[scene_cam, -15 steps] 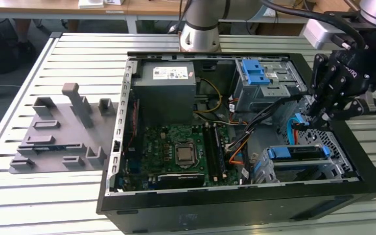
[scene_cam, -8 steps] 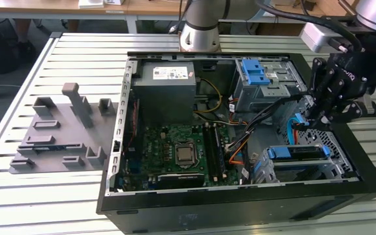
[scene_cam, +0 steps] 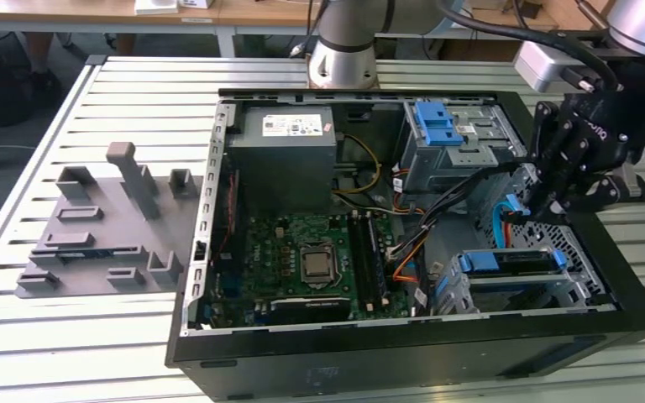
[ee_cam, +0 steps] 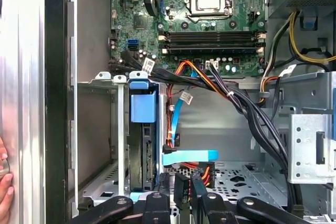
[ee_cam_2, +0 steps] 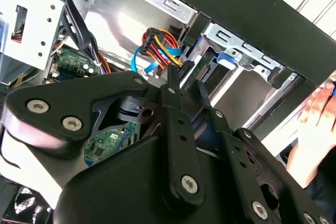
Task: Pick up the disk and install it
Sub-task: 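Insert the first disk wire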
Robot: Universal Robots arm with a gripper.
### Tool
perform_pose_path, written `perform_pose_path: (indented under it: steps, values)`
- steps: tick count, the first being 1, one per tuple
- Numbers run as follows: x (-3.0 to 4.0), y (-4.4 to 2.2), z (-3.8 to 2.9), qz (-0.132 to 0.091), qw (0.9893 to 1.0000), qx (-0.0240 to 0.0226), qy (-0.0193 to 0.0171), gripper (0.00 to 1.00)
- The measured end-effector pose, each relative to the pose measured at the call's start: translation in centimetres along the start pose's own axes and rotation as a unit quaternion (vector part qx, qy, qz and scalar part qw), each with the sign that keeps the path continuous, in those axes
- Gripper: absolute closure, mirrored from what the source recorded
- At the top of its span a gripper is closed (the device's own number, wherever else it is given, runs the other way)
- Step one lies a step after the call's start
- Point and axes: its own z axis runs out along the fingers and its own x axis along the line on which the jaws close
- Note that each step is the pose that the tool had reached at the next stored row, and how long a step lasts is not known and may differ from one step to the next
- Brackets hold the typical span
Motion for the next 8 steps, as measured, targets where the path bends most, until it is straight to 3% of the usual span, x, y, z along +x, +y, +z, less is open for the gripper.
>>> perform_pose_path:
  steps: [5,8]
  values:
    - [-0.01,-0.01,0.15,0.000,1.0000,0.0001,0.0042,0.72]
    - [-0.01,-0.01,0.19,0.000,1.0000,0.0001,0.0046,0.84]
